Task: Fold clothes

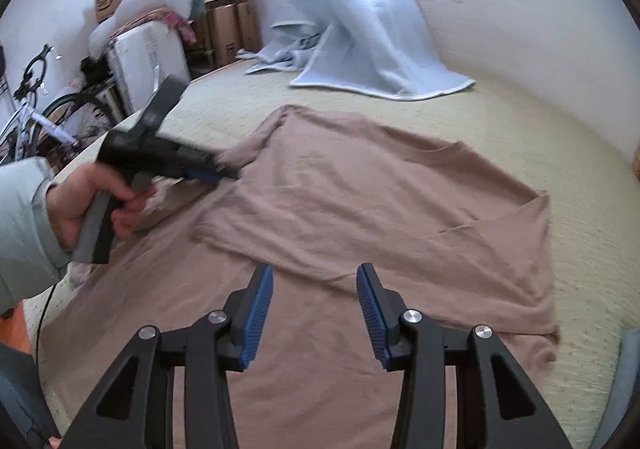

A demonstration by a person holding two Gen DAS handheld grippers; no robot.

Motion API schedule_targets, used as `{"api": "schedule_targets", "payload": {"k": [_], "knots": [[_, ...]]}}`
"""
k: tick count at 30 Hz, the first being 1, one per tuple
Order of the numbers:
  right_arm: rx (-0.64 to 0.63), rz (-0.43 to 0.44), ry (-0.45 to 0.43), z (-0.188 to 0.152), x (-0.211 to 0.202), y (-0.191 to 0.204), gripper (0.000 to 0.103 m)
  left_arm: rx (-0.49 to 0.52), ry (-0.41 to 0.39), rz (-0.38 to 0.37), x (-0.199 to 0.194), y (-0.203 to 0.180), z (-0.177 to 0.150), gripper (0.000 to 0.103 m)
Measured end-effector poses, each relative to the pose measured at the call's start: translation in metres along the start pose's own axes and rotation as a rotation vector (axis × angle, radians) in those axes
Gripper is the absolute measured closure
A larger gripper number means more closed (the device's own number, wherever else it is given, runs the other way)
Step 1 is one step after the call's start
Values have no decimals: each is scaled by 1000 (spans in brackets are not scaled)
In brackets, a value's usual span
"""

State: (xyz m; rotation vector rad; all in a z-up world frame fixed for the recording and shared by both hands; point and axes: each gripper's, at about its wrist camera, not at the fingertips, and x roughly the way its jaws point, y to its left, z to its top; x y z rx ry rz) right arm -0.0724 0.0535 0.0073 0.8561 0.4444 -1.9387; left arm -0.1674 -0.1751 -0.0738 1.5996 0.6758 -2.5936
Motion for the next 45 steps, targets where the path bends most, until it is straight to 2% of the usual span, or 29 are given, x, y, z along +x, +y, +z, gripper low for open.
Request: {"api": "schedule_targets", "payload": {"k": [4, 8, 12, 15, 19, 24, 29, 31, 33, 34, 38, 45], "knots": [[78, -124, -13, 21, -8, -59, 56, 42, -19, 29, -4, 1, -4, 100], [252, -222, 12, 46, 6, -136, 56, 23, -44, -7, -13, 8, -3, 101], [435, -231, 84, 60, 45, -190, 56, 14, -50, -40, -21, 12, -2, 101], [521, -234, 117, 65, 75, -211, 56, 4, -52, -72, -26, 15, -1, 101], [537, -293, 171, 69, 110, -221, 56, -7, -59, -118, -33, 16, -1, 102], [484, -390, 220, 71, 144, -221, 57, 12, -62, -146, -34, 10, 0, 102], [416, -469, 274, 71, 175, -220, 71, 8, -54, -166, -34, 12, 4, 102], [405, -477, 259, 71, 178, -219, 78, 4, -50, -174, -33, 14, 3, 102], [389, -507, 259, 71, 180, -219, 98, 1, -52, -180, -33, 16, 3, 102], [387, -520, 257, 69, 178, -219, 101, -4, -53, -184, -33, 17, 3, 102], [395, -548, 211, 62, 163, -222, 103, -23, -59, -205, -37, 21, 4, 102], [400, -589, 63, 63, 112, -229, 103, -19, -114, -211, -60, 18, 12, 102]]}}
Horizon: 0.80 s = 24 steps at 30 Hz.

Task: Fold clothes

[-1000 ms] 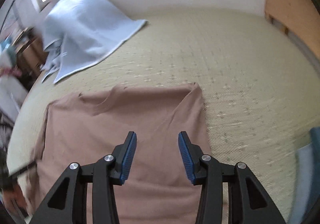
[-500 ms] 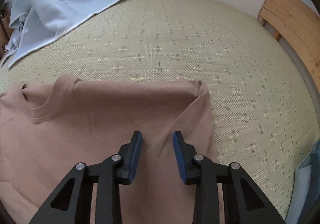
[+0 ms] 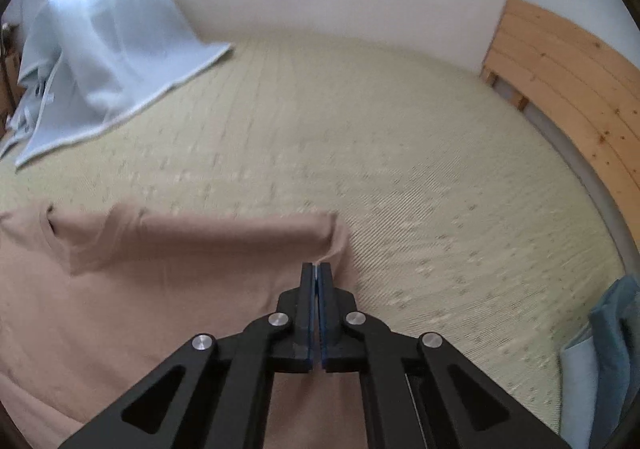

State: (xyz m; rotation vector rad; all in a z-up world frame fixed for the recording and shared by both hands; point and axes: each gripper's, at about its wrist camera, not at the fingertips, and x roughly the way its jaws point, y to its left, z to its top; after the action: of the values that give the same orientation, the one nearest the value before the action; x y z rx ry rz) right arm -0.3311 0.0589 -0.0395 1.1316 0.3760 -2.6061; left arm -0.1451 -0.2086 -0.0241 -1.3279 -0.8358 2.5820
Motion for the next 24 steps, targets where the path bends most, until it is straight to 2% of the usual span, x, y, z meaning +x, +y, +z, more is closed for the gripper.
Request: {"api": "schedule_targets", "payload": {"k": [5, 10, 18, 21, 22, 24], "knots": [[23, -32, -38, 11, -10, -19, 103, 7, -28, 23, 4, -6, 21, 102], [70, -52, -26, 14, 0, -36, 103, 28, -35, 85, 30, -8, 45, 102], [64, -57, 19, 7, 24, -39, 103, 8, 19, 181, 72, 7, 54, 102], [64, -13, 31, 8, 31, -38, 102, -10, 20, 185, 73, 13, 52, 102], [61, 2, 42, 8, 34, -38, 100, -13, 18, 185, 72, 13, 51, 102], [51, 22, 63, 9, 39, -37, 84, -19, 12, 184, 67, 14, 49, 102]]}}
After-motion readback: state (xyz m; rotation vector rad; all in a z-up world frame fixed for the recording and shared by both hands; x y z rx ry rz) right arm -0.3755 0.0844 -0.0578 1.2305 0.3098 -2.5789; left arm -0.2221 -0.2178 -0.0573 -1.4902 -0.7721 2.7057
